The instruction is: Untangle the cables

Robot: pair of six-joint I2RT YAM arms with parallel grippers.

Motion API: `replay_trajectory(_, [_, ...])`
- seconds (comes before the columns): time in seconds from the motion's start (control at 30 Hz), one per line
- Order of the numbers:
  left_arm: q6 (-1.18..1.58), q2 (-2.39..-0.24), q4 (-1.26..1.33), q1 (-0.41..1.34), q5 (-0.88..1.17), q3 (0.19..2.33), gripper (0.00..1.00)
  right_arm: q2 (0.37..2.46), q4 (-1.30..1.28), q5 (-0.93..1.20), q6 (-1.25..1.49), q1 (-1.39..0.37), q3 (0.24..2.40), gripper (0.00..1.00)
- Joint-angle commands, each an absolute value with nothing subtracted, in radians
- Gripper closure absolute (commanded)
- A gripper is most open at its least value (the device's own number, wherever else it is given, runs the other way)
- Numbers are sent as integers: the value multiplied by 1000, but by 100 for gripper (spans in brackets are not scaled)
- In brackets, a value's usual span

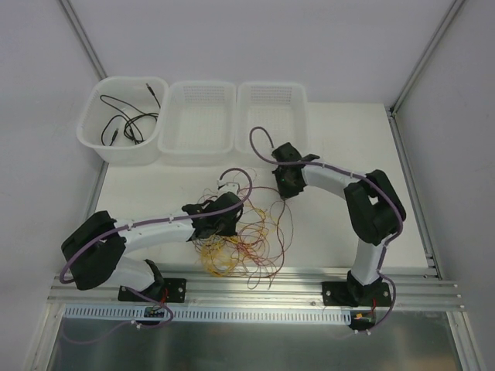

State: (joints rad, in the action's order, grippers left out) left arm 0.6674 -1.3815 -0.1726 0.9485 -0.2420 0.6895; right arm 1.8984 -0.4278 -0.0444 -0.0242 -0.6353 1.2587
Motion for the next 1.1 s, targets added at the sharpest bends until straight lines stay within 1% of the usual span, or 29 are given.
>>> replay_trajectory(0.0, [695, -1335, -210, 899, -269, 664, 100, 1720, -548, -178, 37, -499, 1169, 99])
replay_trajectory(0.1, [706, -1315, -245, 832, -267, 643, 100, 1599, -578, -187, 95, -370, 1097, 100])
replay_trajectory(0.13, [709, -1306, -253, 816, -265, 638, 100, 1516, -587, -186, 107, -300, 1083, 99])
replay_trajectory(0.2, [715, -1278, -284, 755, -262, 626, 100, 1438, -618, -184, 130, -230, 1049, 99])
replay_trajectory(0.23, [715, -1267, -291, 729, -253, 618, 100, 1352, -629, -186, 135, -165, 1043, 99])
replay_trajectory(0.33, [713, -1232, -337, 649, -258, 618, 100, 1237, -670, -167, 126, -56, 1055, 99])
replay_trajectory(0.37, [713, -1221, -350, 632, -262, 626, 100, 1173, -684, -163, 118, -42, 1069, 99])
replay_trajectory(0.47, [698, -1209, -380, 578, -282, 650, 100, 1093, -748, -160, 92, -31, 1156, 99])
replay_trajectory(0.63, [673, -1229, -429, 520, -307, 695, 100, 1008, -818, -155, 92, -11, 1287, 99])
replay_trajectory(0.9, [663, -1285, -437, 466, -302, 721, 100, 1012, -880, -19, 91, -5, 1621, 99])
replay_trajectory(0.93, [663, -1304, -437, 466, -298, 729, 100, 1029, -884, 42, 89, -5, 1652, 99])
replay_trajectory(1.0, [663, -1321, -436, 466, -279, 735, 98, 1042, -879, 89, 92, -3, 1705, 99])
replay_trajectory(1.07, [652, -1338, -437, 466, -255, 752, 91, 1045, -836, 170, 95, -5, 1710, 99])
